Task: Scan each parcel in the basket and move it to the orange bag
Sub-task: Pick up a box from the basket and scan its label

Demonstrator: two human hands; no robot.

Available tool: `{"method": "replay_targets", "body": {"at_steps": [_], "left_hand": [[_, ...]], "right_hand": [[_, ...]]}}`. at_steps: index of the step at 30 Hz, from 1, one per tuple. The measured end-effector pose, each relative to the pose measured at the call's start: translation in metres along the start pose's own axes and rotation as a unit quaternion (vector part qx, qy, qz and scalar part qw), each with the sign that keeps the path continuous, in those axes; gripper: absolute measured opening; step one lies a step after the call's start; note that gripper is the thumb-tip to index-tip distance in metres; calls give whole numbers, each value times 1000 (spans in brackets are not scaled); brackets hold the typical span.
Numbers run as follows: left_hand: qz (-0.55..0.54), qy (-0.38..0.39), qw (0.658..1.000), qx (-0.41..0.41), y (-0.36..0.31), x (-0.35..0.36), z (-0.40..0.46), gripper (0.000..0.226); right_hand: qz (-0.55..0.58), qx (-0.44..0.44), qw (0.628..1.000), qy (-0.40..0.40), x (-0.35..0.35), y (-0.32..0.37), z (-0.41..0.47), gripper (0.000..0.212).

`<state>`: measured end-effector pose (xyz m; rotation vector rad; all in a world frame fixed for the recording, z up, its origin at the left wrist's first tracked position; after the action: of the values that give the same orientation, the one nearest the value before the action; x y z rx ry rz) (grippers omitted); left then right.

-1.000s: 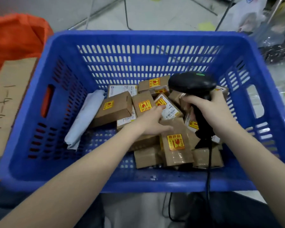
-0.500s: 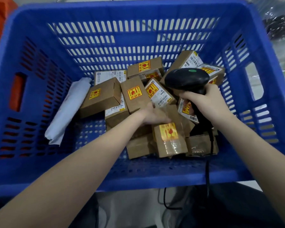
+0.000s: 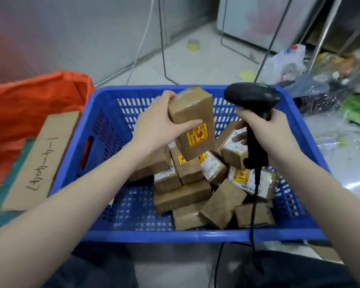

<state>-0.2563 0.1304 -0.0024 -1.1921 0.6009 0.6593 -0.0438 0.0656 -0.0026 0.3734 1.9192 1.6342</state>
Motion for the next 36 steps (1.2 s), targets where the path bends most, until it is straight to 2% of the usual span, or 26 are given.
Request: {"method": "replay_targets", "body": {"at_steps": [2,5,8,11,13,16,17,18,23,26,28,32,36], "left_hand": [[-54,-47,997,35,-11,-32,-5,78],[-113,-65,987,97,-22,-61,-20,75],[-134,-46,978,155,-23,-70,-40,66],[-154,6,975,157,-17,-63,-50,66],[-189,46,973,128,-16,-55,-53,53],[-307,84,948,11,-15,-43,-50,14],[-335,86,938,-27,-11,-40,-48,7],[-343,81,935,-47,-7,-36,-45,9],[-362,103,914,-149,14,-24,-34,76],[-341,105,915,-188,26,-20,-29,97],[-345,91,913,-195,28,-24,-25,90],[-371,30,907,-198,34,-38,-17,52],[-324,-32,927,-187,42,-49,-14,43]], "right_hand": [[48,10,999,18,3,21,-14,25],[115,33,992,38,8,39,-34,26],[154,57,986,40,14,45,-47,28],[170,83,981,30,22,42,-55,26],[169,96,980,36,30,38,-60,31],[173,106,979,40,36,31,-61,39],[175,105,978,38,36,28,-59,38],[177,107,978,34,36,27,-58,38],[170,122,978,20,41,16,-47,46],[146,117,982,31,47,14,-44,32],[137,105,985,27,48,15,-43,25],[81,55,995,24,49,19,-45,24],[11,-25,998,62,51,29,-50,20]]}}
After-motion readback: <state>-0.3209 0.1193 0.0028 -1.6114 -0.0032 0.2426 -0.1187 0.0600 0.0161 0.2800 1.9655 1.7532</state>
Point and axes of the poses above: each hand's wrist, its own z-axis towards the middle knuckle, its own x-axis out of the palm, y = z × x, the point moved 6 cm from there along z, towards the middle knuckle, and after that the axes turned 14 degrees about -y, right-handed, at the moved point
